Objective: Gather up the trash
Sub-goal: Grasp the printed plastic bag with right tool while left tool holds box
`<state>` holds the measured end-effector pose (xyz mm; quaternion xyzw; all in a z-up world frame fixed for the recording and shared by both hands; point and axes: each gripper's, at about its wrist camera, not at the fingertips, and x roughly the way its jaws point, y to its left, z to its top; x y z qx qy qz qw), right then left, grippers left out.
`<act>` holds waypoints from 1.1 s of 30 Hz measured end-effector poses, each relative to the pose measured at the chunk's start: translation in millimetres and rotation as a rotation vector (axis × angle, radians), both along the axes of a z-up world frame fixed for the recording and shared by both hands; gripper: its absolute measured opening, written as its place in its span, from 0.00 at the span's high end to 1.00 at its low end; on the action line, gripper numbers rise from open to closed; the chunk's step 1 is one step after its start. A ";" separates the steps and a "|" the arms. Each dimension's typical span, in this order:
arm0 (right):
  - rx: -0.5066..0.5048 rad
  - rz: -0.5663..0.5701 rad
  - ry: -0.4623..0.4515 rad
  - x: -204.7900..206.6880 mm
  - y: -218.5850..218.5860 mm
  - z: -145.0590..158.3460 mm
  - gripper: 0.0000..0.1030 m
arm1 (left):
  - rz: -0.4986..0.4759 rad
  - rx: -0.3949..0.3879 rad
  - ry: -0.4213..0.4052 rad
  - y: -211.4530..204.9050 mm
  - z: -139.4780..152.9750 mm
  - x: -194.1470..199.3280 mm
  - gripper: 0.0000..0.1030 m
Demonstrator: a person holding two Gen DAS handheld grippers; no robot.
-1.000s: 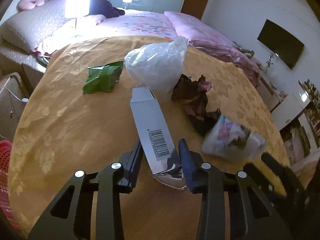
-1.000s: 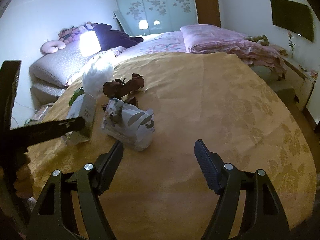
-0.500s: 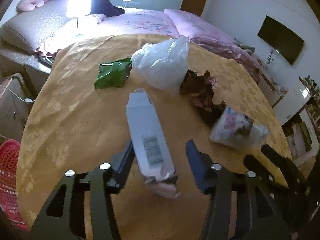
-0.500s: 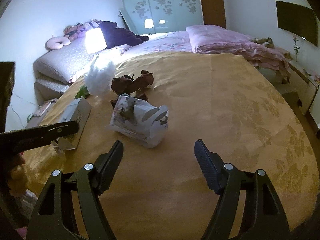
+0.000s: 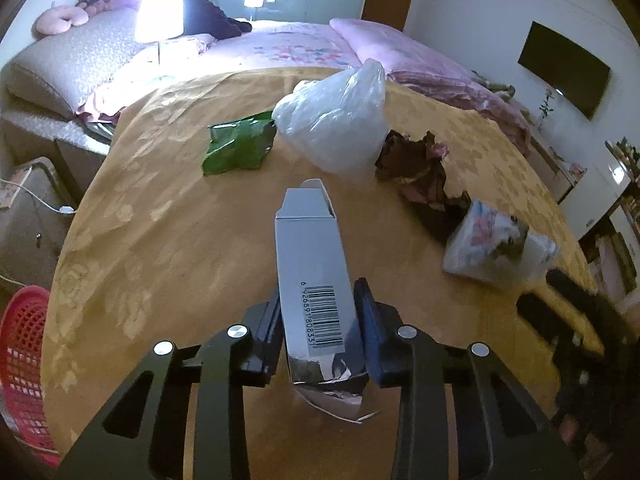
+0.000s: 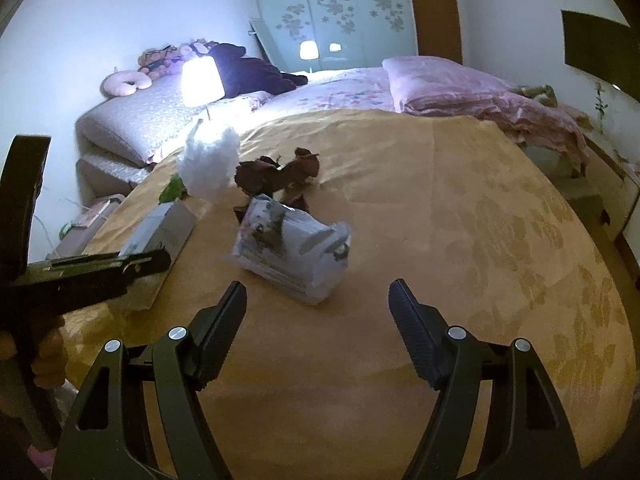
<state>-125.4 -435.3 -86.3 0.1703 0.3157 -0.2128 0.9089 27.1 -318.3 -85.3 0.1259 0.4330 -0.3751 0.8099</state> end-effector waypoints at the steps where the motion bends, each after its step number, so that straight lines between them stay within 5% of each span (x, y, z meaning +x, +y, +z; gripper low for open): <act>1: -0.011 0.008 -0.003 1.1 -0.5 2.8 0.31 | -0.003 0.003 -0.004 2.9 0.1 -1.1 0.69; 9: -0.003 0.081 -0.017 19.5 -11.6 8.0 0.31 | 0.012 0.011 -0.017 29.7 0.6 -5.7 0.69; 21: 0.044 0.357 -0.019 37.1 45.4 16.3 0.31 | 0.024 0.009 -0.019 49.1 0.7 -5.8 0.69; 27: -0.037 0.287 -0.003 40.9 46.5 26.5 0.31 | 0.031 0.011 -0.032 54.0 1.3 -5.7 0.69; 33: 0.017 0.320 0.029 61.6 41.9 13.4 0.31 | 0.037 0.004 -0.037 58.2 2.1 -3.5 0.69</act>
